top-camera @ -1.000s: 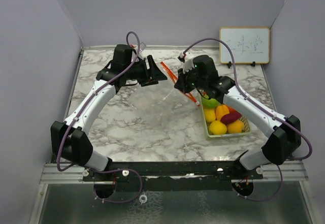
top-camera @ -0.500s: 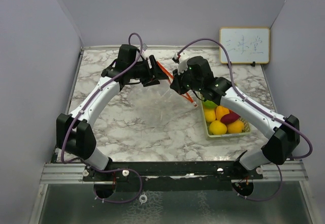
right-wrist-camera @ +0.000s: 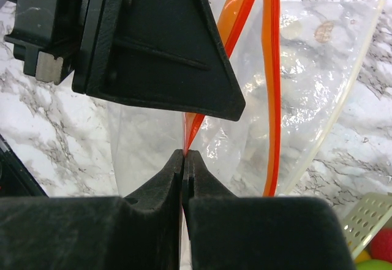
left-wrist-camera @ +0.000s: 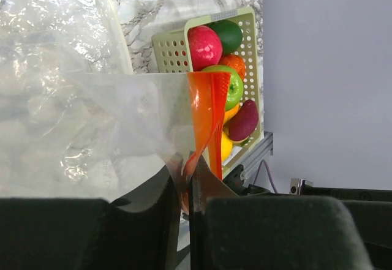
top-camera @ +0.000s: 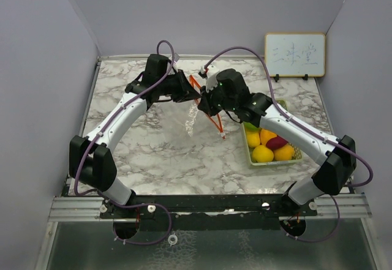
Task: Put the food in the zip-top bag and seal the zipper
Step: Open the zipper of the food storage bag at the center of the board.
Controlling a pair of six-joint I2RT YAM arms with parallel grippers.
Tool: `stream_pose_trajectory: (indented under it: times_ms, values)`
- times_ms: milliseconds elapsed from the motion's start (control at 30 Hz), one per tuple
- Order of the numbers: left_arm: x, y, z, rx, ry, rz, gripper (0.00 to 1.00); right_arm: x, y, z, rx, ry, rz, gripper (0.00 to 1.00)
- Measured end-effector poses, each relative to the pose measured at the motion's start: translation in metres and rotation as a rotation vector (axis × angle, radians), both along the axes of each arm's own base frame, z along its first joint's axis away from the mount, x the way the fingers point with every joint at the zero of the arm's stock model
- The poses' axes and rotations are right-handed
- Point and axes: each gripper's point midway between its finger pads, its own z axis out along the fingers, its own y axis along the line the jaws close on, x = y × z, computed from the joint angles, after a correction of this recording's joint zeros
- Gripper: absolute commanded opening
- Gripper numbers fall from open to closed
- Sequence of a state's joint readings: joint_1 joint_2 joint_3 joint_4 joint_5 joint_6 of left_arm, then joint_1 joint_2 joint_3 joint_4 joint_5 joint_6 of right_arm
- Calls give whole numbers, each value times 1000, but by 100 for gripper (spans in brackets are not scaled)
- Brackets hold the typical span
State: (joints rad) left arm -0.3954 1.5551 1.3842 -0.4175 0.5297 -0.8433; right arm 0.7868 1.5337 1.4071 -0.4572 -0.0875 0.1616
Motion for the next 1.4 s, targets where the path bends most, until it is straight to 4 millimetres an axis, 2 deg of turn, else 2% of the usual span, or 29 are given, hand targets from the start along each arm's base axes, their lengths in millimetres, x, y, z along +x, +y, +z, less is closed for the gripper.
stream_pose_trajectory:
  times_ms: [67, 133, 233, 267, 333, 400, 567, 667, 767, 1033, 1200, 1267, 1333, 1400]
  values:
    - [0, 0, 0, 3, -4, -1, 8, -1, 0, -1, -2, 2, -2, 2]
    - [0, -1, -1, 6, -8, -1, 0, -1, 0, -1, -6, 3, -7, 2]
    - [2, -1, -1, 11, -17, -1, 0, 0, -1, 0, -5, 3, -12, 3]
    - [2, -2, -1, 11, -24, -4, 0, 0, 0, 1, -2, 3, -14, 9]
    - [4, -2, -1, 14, -37, -9, 0, 0, 0, 4, 2, 3, -16, 32]
    - [5, -1, -4, 29, -48, -11, 0, 1, -2, 10, 7, 1, -28, 43]
    - [11, 1, -8, 68, -60, -20, 0, 7, -15, 37, 2, -55, -92, 52]
    - [10, 2, -7, 79, -70, -30, 0, 12, -28, 58, -4, -105, -154, 53]
    - [11, 1, -3, 81, -91, -38, 0, 15, -35, 62, -18, -120, -189, 53]
    - [8, -4, 14, 48, -134, -80, 0, 20, -34, 33, -88, -68, -201, 52]
    - [-2, -8, 35, -7, -179, -126, 0, 23, -33, 14, -124, -43, -205, 45]
    - [-7, -10, 48, -34, -210, -149, 0, 27, -34, 10, -134, -46, -219, 37]
    - [-14, -11, 60, -58, -235, -174, 0, 32, -35, 8, -144, -56, -241, 18]
    - [-21, -10, 66, -69, -251, -196, 0, 36, -39, 7, -153, -65, -272, 12]
